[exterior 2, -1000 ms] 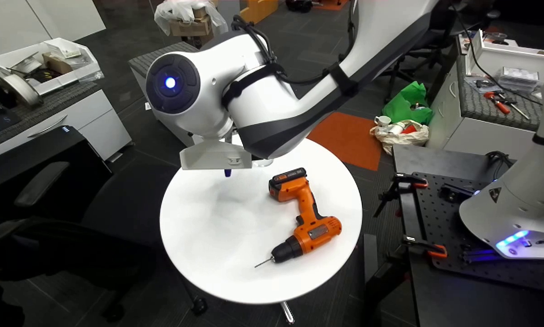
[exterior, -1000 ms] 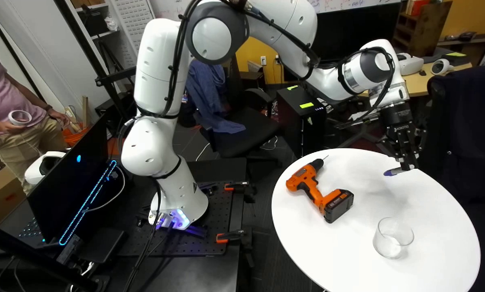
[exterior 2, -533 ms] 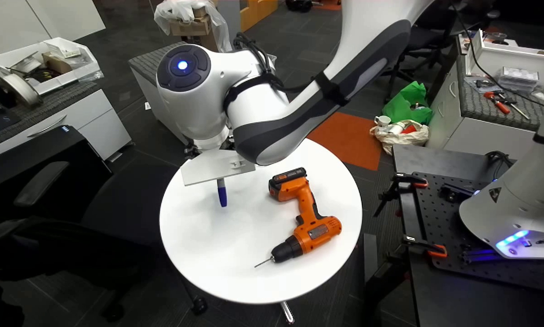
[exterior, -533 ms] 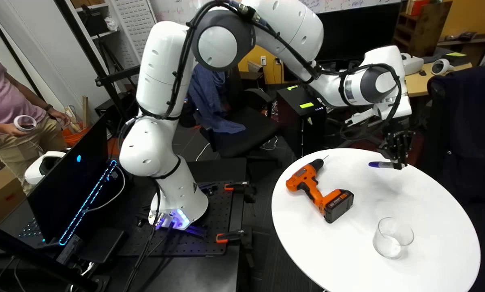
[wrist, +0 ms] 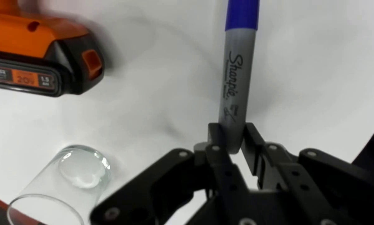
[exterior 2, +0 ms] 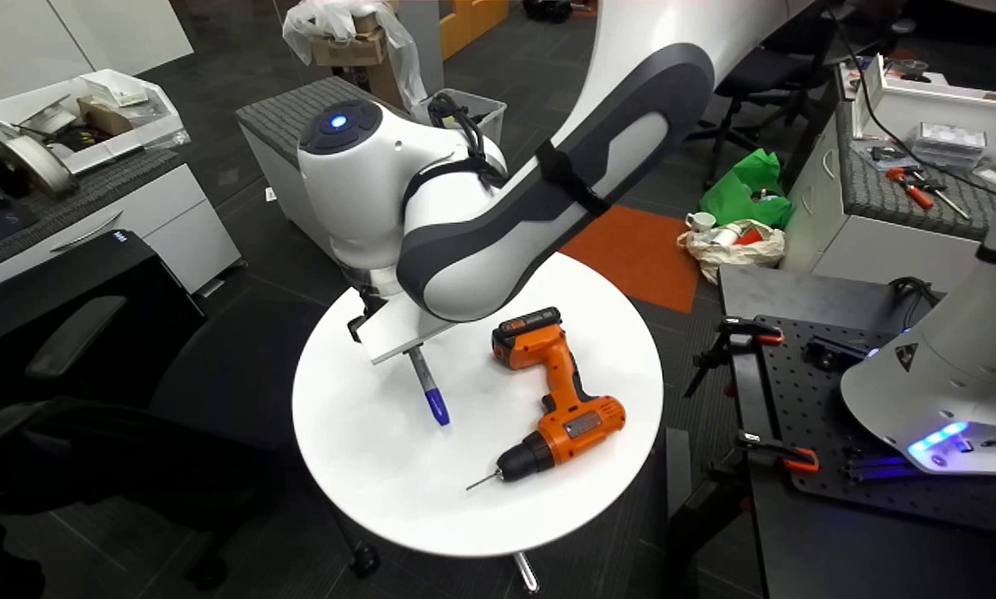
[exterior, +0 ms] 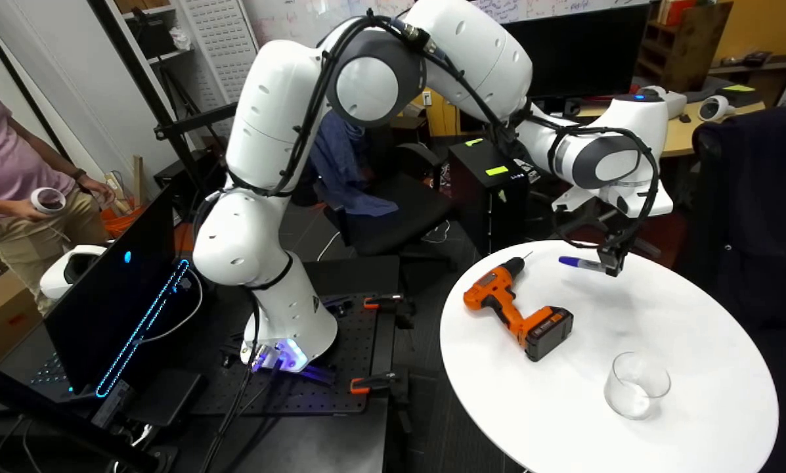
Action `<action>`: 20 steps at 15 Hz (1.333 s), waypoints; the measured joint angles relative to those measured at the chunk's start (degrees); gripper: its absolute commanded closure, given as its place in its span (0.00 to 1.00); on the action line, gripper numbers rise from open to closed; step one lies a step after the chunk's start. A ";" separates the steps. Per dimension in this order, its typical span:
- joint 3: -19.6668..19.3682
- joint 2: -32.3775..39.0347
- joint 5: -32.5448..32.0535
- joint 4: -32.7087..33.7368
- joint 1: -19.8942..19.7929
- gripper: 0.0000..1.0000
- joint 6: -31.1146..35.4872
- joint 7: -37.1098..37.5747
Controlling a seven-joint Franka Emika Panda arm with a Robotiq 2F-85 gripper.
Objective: Put the pen inside the glass cup, remove the pen from the glass cup
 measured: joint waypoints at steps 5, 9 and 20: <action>-0.41 1.29 3.39 1.87 0.52 0.53 -3.70 -6.76; -1.25 2.49 3.66 3.80 1.44 0.32 -6.43 -8.92; -1.73 3.71 3.73 6.21 2.17 0.00 -8.28 -10.32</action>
